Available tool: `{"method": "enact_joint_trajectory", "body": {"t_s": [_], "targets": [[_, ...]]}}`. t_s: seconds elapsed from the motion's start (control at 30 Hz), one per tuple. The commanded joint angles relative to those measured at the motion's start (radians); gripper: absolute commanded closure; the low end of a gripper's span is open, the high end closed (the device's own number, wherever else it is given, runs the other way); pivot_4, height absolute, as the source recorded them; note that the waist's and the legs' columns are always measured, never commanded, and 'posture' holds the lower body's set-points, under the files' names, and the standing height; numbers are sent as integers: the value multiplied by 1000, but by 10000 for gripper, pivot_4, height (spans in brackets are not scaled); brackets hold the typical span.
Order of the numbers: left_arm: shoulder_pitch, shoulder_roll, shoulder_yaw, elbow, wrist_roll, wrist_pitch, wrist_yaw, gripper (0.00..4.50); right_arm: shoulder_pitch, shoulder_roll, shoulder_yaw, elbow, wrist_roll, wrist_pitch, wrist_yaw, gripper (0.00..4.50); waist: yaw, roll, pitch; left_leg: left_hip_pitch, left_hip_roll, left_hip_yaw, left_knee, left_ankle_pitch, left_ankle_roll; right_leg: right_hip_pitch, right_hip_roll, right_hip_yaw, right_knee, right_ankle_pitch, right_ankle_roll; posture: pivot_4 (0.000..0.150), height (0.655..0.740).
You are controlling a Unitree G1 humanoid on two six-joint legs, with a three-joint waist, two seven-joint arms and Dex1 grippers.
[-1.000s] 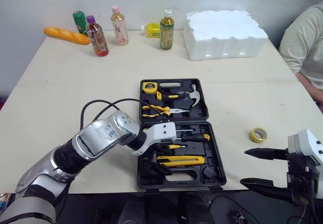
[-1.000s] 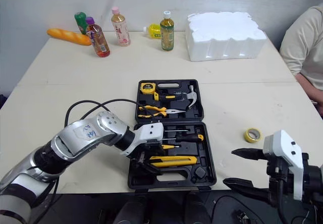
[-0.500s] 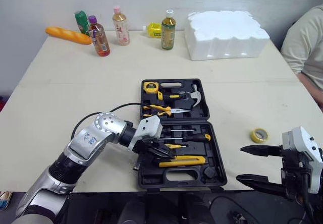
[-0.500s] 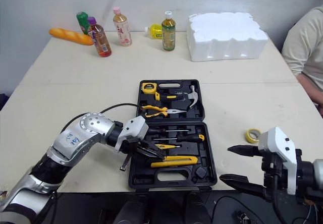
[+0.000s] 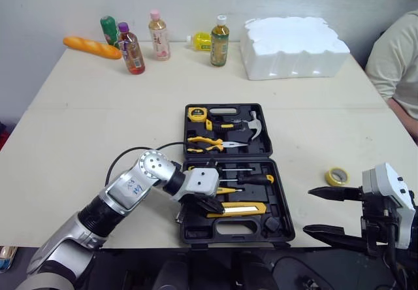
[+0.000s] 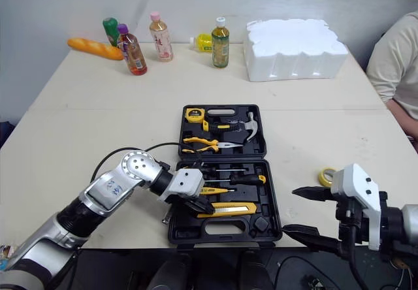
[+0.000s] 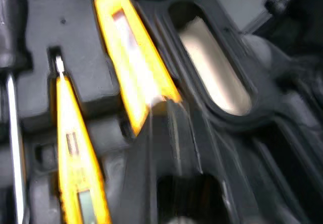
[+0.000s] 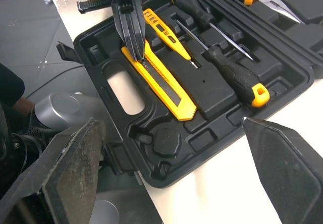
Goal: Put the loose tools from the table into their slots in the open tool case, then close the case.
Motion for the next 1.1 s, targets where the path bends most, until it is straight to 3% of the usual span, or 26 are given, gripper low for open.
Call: {"method": "enact_joint_trajectory", "body": {"t_s": [0.03, 0.13, 0.2, 0.23, 0.3, 0.4, 0.5, 0.57, 0.77, 0.93, 1.1], "targets": [[54, 46, -69, 41, 96, 15, -25, 44409, 0, -13, -34, 3, 9, 6, 4, 0, -1, 3, -4, 0, 0, 0, 0, 0, 0, 1, -2, 0, -1, 0, -1, 1500, 7383], [52, 22, -49, 50, 87, 5, -7, 44409, 4, -17, -37, 26, -7, -2, 18, 0, -3, 7, -7, 0, 2, -1, -1, -1, -1, 1, -2, 1, -2, -1, -1, 1500, 7383], [63, 10, 148, 25, -117, 77, -13, 44409, 12, -8, -59, 70, -52, -18, 5, 0, -3, 9, -7, 0, 2, -1, -1, -1, -1, 0, -2, 0, -2, 0, -1, 1500, 7383], [72, 18, 249, 7, -221, 125, -29, 41662, 14, 0, -75, 91, -69, -24, -2, 0, -4, 9, -6, 0, 2, -1, -1, -1, -1, -1, -2, 1, -1, 0, -1, 1500, 7383], [99, 58, 389, -16, -329, 188, -36, 36043, 21, 12, -118, 137, -86, -29, -4, 0, -5, 6, -3, -3, 2, -1, 0, -1, -1, -5, -2, 0, 2, 0, -1, 1500, 7383], [157, 122, 588, 10, -361, 233, 64, 22843, 51, 20, -195, 228, -153, -58, 8, 0, -4, 7, -2, -4, 2, -3, -1, 0, -2, -6, -2, -1, 3, -1, -2, 1500, 7383], [234, 172, 709, 79, -258, 160, 204, 8828, 80, 20, -249, 362, -247, -122, 9, 0, -3, 7, -2, -3, 2, -2, -1, 0, -2, -5, -2, -1, 3, -1, -2, 1500, 7383], [314, 233, 811, 143, -246, 137, 211, 159, 87, 13, -291, 502, -306, -183, 15, 0, -6, 7, -2, -3, 1, 0, -1, -1, -2, -5, -2, -1, 2, -1, -1, 1500, 7383], [385, 330, 1066, 448, -285, 122, 252, 159, 39, -20, -338, 833, -409, -314, -12, 0, -10, 6, -1, -3, 2, 1, -2, -3, -2, -5, -4, 0, -2, -5, -9, 1500, 7383], [364, 353, 1077, 597, -251, 49, 246, 159, -9, -48, -330, 928, -410, -316, 1, 0, -11, 10, -1, -2, 2, 1, -4, -3, -2, -5, -7, 1, -2, -7, -13, 1500, 7383], [360, 332, 1023, 436, -317, 73, 164, 159, -82, -114, -266, 905, -401, -303, 39, 0, -25, 10, -1, -2, 2, 1, -8, -3, -4, -7, -8, 1, -2, -5, -9, 1500, 7383]]}}
